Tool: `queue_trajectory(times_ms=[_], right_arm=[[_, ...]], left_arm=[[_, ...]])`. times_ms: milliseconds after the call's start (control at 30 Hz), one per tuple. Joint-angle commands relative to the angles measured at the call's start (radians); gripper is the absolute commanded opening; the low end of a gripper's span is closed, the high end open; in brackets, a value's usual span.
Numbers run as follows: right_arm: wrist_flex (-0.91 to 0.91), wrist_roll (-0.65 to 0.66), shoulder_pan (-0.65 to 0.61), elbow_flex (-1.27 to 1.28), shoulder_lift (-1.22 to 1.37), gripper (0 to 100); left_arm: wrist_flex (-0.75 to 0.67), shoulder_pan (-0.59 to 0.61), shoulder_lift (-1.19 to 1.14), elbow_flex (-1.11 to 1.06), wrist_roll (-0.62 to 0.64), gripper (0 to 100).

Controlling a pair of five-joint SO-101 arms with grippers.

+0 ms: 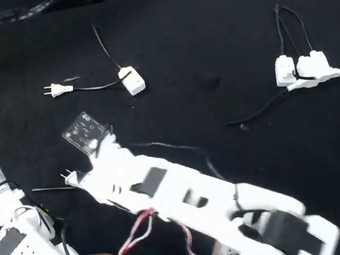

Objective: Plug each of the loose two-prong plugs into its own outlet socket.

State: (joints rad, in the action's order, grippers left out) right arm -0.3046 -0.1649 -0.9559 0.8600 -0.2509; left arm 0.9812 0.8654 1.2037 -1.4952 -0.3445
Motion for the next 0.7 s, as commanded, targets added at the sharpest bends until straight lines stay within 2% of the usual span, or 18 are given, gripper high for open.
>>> queue_trajectory(times_ms=[0,167,433,667], right_arm=[[0.026,-0.057,-0.041,-0.113,0.076,22.4],[0.032,-0.057,-0.114,-0.116,0.101,22.4],[0.04,-0.057,-0.127,-0.119,0.105,22.4],[0.226,-0.057,-0.121,-0.093,0.199,22.3]], left_arm=[[-0.012,0.007,0.012,-0.004,-0.014,19],[-0.026,0.013,0.012,-0.01,-0.008,19],[-0.028,0.007,0.012,-0.008,0.071,19],[-0.028,0.007,0.012,-0.008,0.069,19]])
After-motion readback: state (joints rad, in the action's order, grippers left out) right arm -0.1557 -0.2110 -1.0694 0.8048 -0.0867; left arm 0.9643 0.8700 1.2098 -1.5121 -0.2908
